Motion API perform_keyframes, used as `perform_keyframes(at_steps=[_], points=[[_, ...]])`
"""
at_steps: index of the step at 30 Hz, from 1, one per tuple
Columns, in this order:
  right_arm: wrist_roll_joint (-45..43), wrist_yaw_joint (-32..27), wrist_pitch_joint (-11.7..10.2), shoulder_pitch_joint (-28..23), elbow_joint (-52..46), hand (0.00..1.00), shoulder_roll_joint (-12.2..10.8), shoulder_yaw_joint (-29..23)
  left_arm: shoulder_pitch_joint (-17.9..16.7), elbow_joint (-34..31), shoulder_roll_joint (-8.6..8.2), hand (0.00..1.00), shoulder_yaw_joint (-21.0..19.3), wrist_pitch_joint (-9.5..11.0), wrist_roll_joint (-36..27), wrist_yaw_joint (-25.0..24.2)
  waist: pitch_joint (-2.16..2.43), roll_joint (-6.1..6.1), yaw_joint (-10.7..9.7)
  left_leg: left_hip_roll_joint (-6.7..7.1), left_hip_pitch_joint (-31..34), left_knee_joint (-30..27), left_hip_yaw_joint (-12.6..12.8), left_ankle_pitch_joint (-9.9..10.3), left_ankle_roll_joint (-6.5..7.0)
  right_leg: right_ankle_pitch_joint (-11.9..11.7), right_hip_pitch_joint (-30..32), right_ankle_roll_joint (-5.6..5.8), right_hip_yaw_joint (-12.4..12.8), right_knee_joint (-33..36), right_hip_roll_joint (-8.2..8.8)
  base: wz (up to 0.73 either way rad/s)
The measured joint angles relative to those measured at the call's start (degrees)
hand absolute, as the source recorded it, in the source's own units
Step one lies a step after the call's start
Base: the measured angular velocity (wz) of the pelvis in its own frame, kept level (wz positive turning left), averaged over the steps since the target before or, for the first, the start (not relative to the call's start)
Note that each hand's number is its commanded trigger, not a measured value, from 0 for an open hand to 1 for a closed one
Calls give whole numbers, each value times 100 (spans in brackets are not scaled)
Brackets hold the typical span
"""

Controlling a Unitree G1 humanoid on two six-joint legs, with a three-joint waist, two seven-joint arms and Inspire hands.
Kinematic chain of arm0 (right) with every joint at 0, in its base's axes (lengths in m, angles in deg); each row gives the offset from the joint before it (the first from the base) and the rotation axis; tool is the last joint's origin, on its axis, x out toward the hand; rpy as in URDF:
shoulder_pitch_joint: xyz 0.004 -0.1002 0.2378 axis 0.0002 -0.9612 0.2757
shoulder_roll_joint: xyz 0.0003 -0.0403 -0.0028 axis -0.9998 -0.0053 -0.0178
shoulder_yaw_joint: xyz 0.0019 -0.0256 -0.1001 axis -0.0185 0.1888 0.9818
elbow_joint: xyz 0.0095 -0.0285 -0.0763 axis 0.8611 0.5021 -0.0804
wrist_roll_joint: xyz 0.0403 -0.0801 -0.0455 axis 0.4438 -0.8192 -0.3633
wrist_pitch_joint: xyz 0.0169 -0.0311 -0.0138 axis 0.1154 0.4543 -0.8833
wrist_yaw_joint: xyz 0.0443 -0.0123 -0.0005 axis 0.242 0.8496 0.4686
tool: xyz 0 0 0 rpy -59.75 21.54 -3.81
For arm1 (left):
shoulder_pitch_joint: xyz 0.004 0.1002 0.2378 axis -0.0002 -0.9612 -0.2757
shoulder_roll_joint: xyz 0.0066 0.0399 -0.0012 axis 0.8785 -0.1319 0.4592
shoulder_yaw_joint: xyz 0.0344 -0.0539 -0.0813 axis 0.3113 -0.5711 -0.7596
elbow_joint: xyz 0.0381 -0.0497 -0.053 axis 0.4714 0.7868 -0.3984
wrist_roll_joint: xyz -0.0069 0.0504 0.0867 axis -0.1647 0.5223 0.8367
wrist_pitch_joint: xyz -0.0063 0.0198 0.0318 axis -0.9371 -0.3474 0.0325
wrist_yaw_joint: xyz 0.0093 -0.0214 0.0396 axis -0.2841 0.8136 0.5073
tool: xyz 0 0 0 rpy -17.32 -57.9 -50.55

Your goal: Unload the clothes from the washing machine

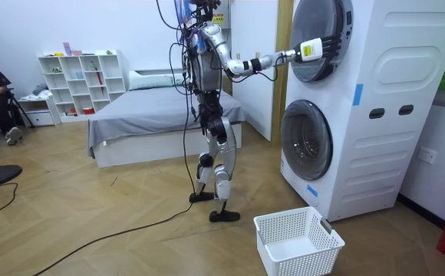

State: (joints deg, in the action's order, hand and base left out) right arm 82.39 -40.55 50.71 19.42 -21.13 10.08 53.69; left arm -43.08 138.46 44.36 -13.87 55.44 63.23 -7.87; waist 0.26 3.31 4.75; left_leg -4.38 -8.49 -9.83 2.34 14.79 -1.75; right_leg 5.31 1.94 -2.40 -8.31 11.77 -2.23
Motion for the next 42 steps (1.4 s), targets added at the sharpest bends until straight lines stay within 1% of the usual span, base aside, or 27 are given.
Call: perform_keyframes(at_steps=[4, 6, 8, 12, 14, 16, 18, 20, 21, 23, 26, 29, 31, 33, 36, 37, 39, 41, 42], points=[[-57, 23, 0, 0, -114, 0, 26, 3, 0, -1, 14, 0, 1, 90, 4, -27, -1, 9, 1, -10, -23, 7, 63, 0, 0, -1, -7, -1, 18, 6, -6, -5], [-54, 50, 0, 0, -120, 0, 27, 2, 15, 1, 81, 0, 2, 152, 4, -131, -15, 39, -11, -16, -38, 10, 63, 0, 0, -2, -25, -2, 12, 3, -9, 0], [-24, 87, 0, -1, -120, 0, 29, 4, 13, 5, 98, 0, 3, 169, 4, -150, -26, 51, -18, -16, -78, 22, 64, 0, 0, -1, -59, -2, 14, -3, -11, 0], [61, 160, 0, -2, -121, 0, 33, 5, 23, 5, 129, 0, 8, 239, 5, -252, -61, 102, -25, -10, -105, 25, 71, 0, 0, 0, -82, -3, 20, -15, -9, 0], [46, 191, 0, -1, -121, 0, 34, 5, 78, 5, 129, 0, 9, 239, 59, -286, -62, 104, -23, -10, -102, 32, 74, 1, 0, 1, -75, -1, 22, -15, -10, 0], [31, 259, 0, -1, -121, 0, 35, 2, 94, 7, 129, 0, 10, 239, 81, -341, -60, 88, -23, -11, -97, 38, 74, 1, -1, 0, -68, -1, 28, -9, -14, 0], [-59, 341, 0, -1, -144, 0, 35, -1, 99, 10, 129, 0, 98, 237, 89, -365, -38, 47, -24, -13, -76, 44, 77, 1, -1, -1, -45, -4, 38, 8, -21, 0], [-59, 374, 0, -1, -218, 0, 36, 14, 107, 10, 127, 0, 137, 237, 88, -395, -25, 5, -19, -20, -53, 34, 94, 1, -1, -7, 5, -15, 48, 20, -29, -7], [-59, 393, 0, -1, -276, 0, 36, 32, 109, 10, 138, 0, 172, 236, 86, -403, -32, -23, -12, -26, -52, 34, 130, 1, -1, -6, 26, -24, 65, 41, -34, -12], [-72, 450, 1, -10, -346, 0, 36, 70, 103, 11, 152, 0, 222, 235, 88, -426, -27, -56, 2, -28, -58, 22, 173, 1, -1, 8, 53, -43, 101, 98, -36, -14], [-99, 488, 103, -158, -640, 0, 36, 96, 63, 16, 202, 0, 224, 240, 93, -481, -27, -53, 1, -47, -60, 21, 210, 0, -2, 20, 81, -59, 133, 108, -65, -10], [-172, 588, 125, -316, -859, 0, 36, 134, 49, 26, 233, 0, 238, 239, 88, -514, -28, -26, 1, -77, -83, 26, 241, 0, -3, 4, 86, -90, 196, 103, -87, -13], [-62, 588, 126, -499, -1097, 0, 12, 170, 71, 88, 261, 0, 367, 250, 58, -510, -34, -12, -1, -93, -81, 29, 239, -1, -4, 2, 86, -109, 206, 103, -100, -7], [22, 589, 120, -718, -1409, 0, -41, 237, 131, 142, 274, 0, 517, 268, 57, -509, -32, -9, -5, -104, -87, 20, 254, -1, -4, -5, 84, -128, 250, 88, -125, -12], [32, 609, 108, -990, -1769, 0, -163, 277, 135, 253, 300, 0, 573, 358, 73, -503, -34, -5, -6, -130, -110, 22, 316, 0, -5, -20, 85, -158, 299, 85, -164, -11], [32, 618, 87, -1035, -1810, 0, -190, 290, 149, 271, 303, 0, 580, 358, 89, -502, -33, -5, -8, -135, -113, 19, 323, 1, -6, -26, 85, -165, 304, 80, -171, -9], [46, 637, -84, -1234, -1930, 0, -291, 349, 171, 291, 335, 0, 675, 363, 89, -480, -30, 0, -35, -155, -109, 12, 326, 2, -14, -36, 70, -180, 294, 40, -189, 0], [55, 663, -272, -1423, -1995, 0, -311, 410, 166, 293, 351, 0, 772, 364, 87, -451, -27, -1, -49, -170, -110, -7, 326, -1, -28, -51, 32, -174, 282, -10, -203, 2], [50, 683, -357, -1503, -2052, 0, -381, 454, 152, 290, 353, 0, 817, 364, 87, -448, -27, -2, -63, -178, -108, -18, 327, 1, -31, -50, 31, -173, 288, -10, -214, 0]])
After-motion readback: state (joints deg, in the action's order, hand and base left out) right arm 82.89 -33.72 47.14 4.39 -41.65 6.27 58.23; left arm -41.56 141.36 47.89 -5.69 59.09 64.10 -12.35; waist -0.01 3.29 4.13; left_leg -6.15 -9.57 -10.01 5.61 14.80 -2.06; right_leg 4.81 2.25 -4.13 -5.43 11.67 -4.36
